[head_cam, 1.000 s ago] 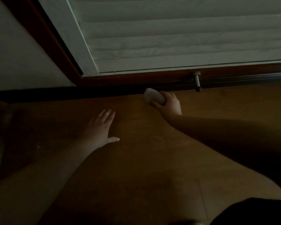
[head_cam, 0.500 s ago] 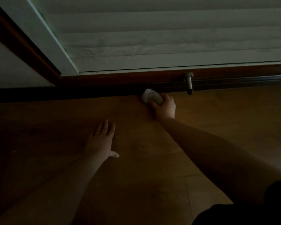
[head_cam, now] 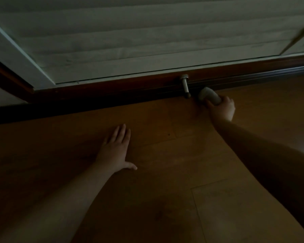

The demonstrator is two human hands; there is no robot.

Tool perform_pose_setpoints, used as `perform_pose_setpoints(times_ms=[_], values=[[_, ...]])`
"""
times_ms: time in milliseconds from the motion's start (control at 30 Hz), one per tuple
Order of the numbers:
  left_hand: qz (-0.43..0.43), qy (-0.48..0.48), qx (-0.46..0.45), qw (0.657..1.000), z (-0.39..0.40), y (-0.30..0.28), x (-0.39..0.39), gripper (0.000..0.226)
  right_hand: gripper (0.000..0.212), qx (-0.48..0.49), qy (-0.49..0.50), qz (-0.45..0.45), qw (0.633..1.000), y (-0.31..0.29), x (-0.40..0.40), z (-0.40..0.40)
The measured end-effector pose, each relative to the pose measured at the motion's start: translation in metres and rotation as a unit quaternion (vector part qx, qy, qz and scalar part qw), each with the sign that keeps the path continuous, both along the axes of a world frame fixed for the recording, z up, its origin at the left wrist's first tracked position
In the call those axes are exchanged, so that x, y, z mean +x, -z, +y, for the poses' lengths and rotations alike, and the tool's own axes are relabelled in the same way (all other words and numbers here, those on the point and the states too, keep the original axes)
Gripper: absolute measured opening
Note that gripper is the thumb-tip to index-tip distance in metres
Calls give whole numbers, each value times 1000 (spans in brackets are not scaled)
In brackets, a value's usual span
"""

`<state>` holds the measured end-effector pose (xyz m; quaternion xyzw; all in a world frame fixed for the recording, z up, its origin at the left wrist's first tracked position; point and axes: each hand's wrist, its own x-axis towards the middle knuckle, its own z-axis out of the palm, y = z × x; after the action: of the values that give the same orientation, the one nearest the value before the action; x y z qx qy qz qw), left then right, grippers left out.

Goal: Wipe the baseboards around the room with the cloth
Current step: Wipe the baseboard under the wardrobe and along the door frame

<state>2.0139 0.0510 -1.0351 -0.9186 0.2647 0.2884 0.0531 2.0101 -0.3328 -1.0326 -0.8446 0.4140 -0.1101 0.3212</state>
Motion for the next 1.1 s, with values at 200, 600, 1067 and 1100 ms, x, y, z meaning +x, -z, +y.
perform_pose_setpoints(times_ms=[200, 600, 1067, 1100], values=[[7, 15, 20, 1000, -3, -3, 4, 142, 51, 17, -93, -11, 995, 0, -10, 73], [-19, 14, 24, 999, -6, -2, 0, 143, 52, 158, -218, -93, 959, -15, 38, 220], [-4, 4, -10, 1000, -1, 2, 0, 141, 51, 214, 51, -138, 966, 1, 12, 68], [-3, 5, -7, 1000, -1, 2, 0, 141, 52, 210, 70, -140, 965, -1, 10, 59]])
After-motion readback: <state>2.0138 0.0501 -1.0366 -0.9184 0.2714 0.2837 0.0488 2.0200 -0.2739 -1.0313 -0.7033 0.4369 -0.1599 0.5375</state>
